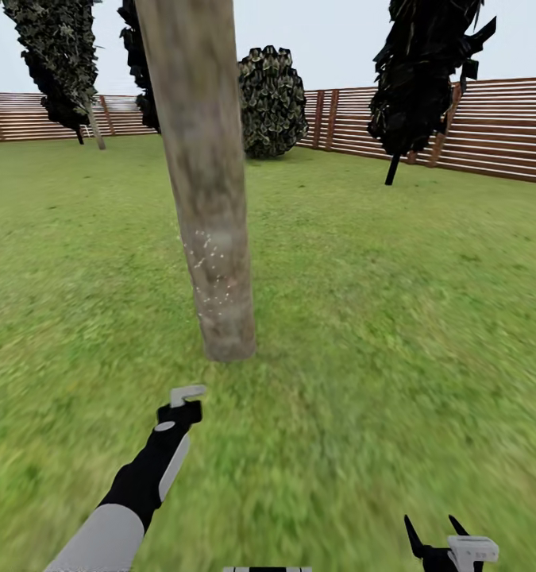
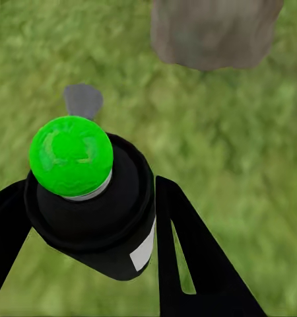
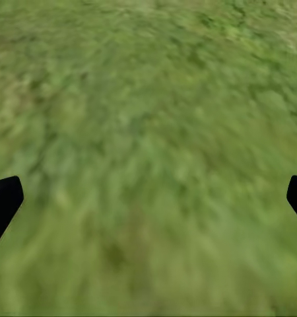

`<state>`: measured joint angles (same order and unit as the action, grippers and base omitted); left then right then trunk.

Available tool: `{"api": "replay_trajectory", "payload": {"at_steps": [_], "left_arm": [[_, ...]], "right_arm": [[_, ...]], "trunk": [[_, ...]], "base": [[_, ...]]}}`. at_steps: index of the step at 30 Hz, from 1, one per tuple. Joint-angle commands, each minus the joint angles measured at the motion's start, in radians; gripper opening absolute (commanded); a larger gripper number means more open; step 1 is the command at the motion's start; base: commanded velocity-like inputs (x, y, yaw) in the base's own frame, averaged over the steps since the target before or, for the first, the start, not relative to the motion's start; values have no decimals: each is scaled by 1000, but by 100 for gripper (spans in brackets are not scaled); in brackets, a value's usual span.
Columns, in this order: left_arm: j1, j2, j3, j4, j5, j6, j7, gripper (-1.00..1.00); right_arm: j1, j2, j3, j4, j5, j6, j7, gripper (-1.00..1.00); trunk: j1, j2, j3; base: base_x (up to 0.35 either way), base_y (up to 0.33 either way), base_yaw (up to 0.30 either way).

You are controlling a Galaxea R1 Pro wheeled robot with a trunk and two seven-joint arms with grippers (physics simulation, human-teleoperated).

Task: In the garden, pick up the pesticide atomizer on the floor and spray pesticide onto both trees until each tree trunk is fully covered.

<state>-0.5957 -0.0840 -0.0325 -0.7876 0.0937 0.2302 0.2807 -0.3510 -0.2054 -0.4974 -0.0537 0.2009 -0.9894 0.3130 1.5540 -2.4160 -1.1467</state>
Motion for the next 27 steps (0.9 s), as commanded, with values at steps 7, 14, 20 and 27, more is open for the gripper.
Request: {"api": "replay_trajectory", "payload": {"at_steps": [7,14,20,27], "left_arm": [[-2,-3,-8,1,2,-4,74,-100],[8,-2,-12,1,2,-5,75,-100],[8,-4,-11,2,3,-4,75,-100],[8,-3,-11,4,2,-3,75,-100]], "right_arm": [[1,6,-1,0,0,0,0,100],[0,6,-1,0,0,0,0,100],[0,6,-1,0,0,0,0,100],[1,10,-1,0,0,0,0,100]], "trunk": [[0,0,0],[0,0,0],[0,0,0],[0,0,0]], "base": [[212,-215,236],[279,-149,18],[226,-199,0],[216,-206,91]]}}
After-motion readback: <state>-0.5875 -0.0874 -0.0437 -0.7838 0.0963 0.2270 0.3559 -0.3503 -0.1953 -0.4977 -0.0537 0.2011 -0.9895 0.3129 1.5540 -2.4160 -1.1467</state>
